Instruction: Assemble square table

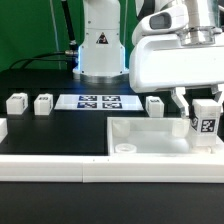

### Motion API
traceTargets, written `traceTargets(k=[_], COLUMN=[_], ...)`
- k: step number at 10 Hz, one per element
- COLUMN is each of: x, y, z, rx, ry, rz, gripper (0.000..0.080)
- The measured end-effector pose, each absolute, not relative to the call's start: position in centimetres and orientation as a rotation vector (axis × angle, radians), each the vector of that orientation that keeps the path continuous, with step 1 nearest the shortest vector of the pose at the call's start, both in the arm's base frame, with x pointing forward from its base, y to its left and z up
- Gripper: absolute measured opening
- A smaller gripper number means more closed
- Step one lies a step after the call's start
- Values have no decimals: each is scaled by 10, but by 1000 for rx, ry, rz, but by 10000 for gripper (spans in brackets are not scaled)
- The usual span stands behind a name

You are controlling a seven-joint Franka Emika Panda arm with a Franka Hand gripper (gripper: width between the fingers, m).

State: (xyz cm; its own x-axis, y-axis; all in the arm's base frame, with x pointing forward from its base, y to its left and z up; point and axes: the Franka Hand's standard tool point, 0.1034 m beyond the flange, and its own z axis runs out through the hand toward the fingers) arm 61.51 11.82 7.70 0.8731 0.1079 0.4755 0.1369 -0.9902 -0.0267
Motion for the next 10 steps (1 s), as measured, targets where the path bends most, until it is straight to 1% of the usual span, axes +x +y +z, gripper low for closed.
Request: traceTargets(k=[1, 2, 3, 4, 6, 10], x=[615, 615, 615, 615, 615, 615], y=[118, 118, 118, 118, 118, 118], z=[77, 77, 77, 77, 77, 77], rx=[-2982, -2983, -2983, -2983, -2983, -2983], ry=[-197, -198, -199, -200, -200, -202], rz=[-752, -752, -752, -752, -752, -752], gripper=[296, 493, 493, 623, 647, 649])
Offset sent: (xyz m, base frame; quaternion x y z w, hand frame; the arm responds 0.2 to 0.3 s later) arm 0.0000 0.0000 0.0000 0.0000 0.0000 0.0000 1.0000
